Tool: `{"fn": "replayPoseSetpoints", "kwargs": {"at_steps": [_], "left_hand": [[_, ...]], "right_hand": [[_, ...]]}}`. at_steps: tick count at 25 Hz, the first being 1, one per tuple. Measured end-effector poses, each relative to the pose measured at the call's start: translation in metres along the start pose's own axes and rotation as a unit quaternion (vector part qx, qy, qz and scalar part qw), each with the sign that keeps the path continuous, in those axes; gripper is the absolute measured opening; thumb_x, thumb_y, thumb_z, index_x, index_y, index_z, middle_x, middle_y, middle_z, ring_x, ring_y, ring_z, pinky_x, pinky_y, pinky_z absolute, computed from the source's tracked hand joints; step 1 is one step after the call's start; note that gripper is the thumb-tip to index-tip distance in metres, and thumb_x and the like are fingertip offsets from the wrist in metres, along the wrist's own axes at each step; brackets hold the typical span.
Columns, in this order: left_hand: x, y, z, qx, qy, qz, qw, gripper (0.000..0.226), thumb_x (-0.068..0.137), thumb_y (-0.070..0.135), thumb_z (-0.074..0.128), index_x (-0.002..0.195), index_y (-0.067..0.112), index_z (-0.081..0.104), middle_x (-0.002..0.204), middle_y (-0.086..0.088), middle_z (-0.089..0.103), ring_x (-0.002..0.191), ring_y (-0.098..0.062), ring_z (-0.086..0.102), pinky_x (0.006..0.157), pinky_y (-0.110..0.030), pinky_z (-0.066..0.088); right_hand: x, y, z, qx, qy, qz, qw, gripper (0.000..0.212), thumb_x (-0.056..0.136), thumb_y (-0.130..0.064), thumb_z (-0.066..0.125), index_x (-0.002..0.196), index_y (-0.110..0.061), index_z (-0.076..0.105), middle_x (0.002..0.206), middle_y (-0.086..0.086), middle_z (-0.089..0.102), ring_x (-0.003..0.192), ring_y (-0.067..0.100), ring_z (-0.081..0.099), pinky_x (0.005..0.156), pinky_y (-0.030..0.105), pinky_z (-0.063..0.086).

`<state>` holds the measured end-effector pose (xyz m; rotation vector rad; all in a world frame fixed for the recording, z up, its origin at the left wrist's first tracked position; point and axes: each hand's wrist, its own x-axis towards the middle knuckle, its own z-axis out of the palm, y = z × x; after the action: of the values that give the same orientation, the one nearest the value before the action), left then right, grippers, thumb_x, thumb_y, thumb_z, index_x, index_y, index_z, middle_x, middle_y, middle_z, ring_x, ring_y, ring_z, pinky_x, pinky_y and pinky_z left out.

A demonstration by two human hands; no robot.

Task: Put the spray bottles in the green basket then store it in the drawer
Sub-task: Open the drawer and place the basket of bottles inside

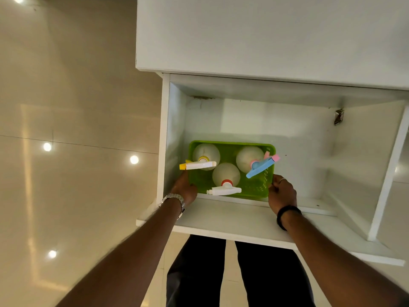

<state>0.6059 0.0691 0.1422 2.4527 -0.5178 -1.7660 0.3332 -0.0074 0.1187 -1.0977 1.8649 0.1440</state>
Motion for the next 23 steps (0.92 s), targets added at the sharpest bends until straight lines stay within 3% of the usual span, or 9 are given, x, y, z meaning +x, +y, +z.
{"fn": "replayPoseSetpoints", "kwargs": {"at_steps": [2, 5, 7, 10, 14, 16, 18, 20, 23], "left_hand": [[-0.013, 0.006, -0.006, 0.101, -0.008, 0.012, 0.995, 0.049, 0.096, 0.004, 0.045, 0.142, 0.02, 0.046, 0.134, -0.008, 0.063, 0.125, -0.033, 0.058, 0.094, -0.031, 0.045], [-0.051, 0.013, -0.023, 0.317, -0.003, 0.022, 0.948, 0.033, 0.095, 0.012, 0.046, 0.127, 0.016, 0.054, 0.124, -0.013, 0.068, 0.115, -0.038, 0.064, 0.09, -0.04, 0.053], [-0.082, 0.013, -0.031, 0.37, 0.02, 0.061, 0.927, 0.029, 0.096, 0.02, 0.045, 0.122, 0.019, 0.058, 0.118, -0.01, 0.07, 0.107, -0.034, 0.068, 0.086, -0.038, 0.055], [-0.123, 0.001, -0.034, 0.364, 0.056, 0.135, 0.92, 0.04, 0.101, 0.03, 0.041, 0.139, 0.025, 0.052, 0.127, 0.001, 0.069, 0.11, -0.023, 0.068, 0.092, -0.034, 0.054], [-0.171, -0.006, -0.031, 0.205, 0.062, 0.205, 0.955, 0.044, 0.101, 0.038, 0.044, 0.144, 0.032, 0.047, 0.139, 0.018, 0.056, 0.125, -0.001, 0.056, 0.104, -0.019, 0.044], [-0.196, -0.007, -0.021, 0.072, 0.072, 0.202, 0.974, 0.033, 0.099, 0.038, 0.049, 0.131, 0.036, 0.057, 0.129, 0.024, 0.063, 0.117, 0.008, 0.058, 0.1, -0.015, 0.044], [-0.219, -0.008, -0.008, -0.079, 0.061, 0.121, 0.988, 0.021, 0.096, 0.037, 0.054, 0.113, 0.035, 0.065, 0.112, 0.019, 0.074, 0.107, 0.001, 0.067, 0.095, -0.022, 0.053], [-0.232, -0.007, 0.007, -0.21, 0.015, -0.027, 0.977, 0.019, 0.099, 0.034, 0.053, 0.111, 0.027, 0.067, 0.114, 0.004, 0.075, 0.109, -0.015, 0.07, 0.098, -0.035, 0.055], [-0.231, -0.002, 0.031, -0.409, -0.042, -0.224, 0.884, 0.05, 0.104, 0.042, 0.041, 0.142, 0.01, 0.047, 0.138, -0.017, 0.061, 0.125, -0.031, 0.06, 0.108, -0.042, 0.047]], "right_hand": [[-0.002, -0.004, 0.0, -0.012, -0.014, -0.001, 1.0, 0.034, 0.097, -0.006, 0.049, 0.125, -0.016, 0.065, 0.119, 0.011, 0.07, 0.108, 0.03, 0.063, 0.088, 0.029, 0.045], [-0.01, -0.013, 0.003, -0.029, -0.063, 0.0, 0.998, 0.039, 0.097, -0.009, 0.049, 0.132, -0.021, 0.061, 0.121, 0.012, 0.069, 0.111, 0.034, 0.062, 0.089, 0.033, 0.047], [-0.014, -0.018, 0.009, -0.016, -0.089, 0.02, 0.996, 0.042, 0.095, -0.01, 0.051, 0.134, -0.024, 0.058, 0.121, 0.011, 0.068, 0.108, 0.032, 0.062, 0.086, 0.033, 0.047], [-0.017, -0.027, 0.021, 0.007, -0.131, 0.052, 0.99, 0.052, 0.092, -0.003, 0.048, 0.139, -0.026, 0.051, 0.124, 0.011, 0.066, 0.105, 0.028, 0.06, 0.091, 0.035, 0.049], [-0.024, -0.031, 0.011, -0.013, -0.173, 0.087, 0.981, 0.065, 0.094, -0.008, 0.053, 0.154, -0.018, 0.032, 0.15, 0.012, 0.049, 0.132, 0.03, 0.051, 0.111, 0.042, 0.041], [-0.046, -0.033, -0.013, 0.008, -0.104, 0.065, 0.992, 0.056, 0.095, -0.013, 0.056, 0.149, -0.018, 0.042, 0.144, 0.011, 0.056, 0.122, 0.025, 0.058, 0.105, 0.036, 0.044], [-0.086, -0.033, -0.044, 0.067, -0.016, -0.003, 0.998, 0.032, 0.095, -0.018, 0.054, 0.125, -0.027, 0.062, 0.112, 0.004, 0.074, 0.091, 0.017, 0.067, 0.087, 0.033, 0.051], [-0.132, -0.019, -0.071, 0.116, 0.003, -0.025, 0.993, 0.016, 0.093, -0.029, 0.053, 0.096, -0.033, 0.068, 0.078, -0.004, 0.074, 0.069, 0.012, 0.068, 0.072, 0.033, 0.056], [-0.185, 0.029, -0.093, 0.069, -0.055, 0.07, 0.994, 0.027, 0.097, -0.042, 0.052, 0.083, -0.03, 0.071, 0.067, -0.004, 0.073, 0.06, 0.01, 0.069, 0.065, 0.035, 0.06]]}}
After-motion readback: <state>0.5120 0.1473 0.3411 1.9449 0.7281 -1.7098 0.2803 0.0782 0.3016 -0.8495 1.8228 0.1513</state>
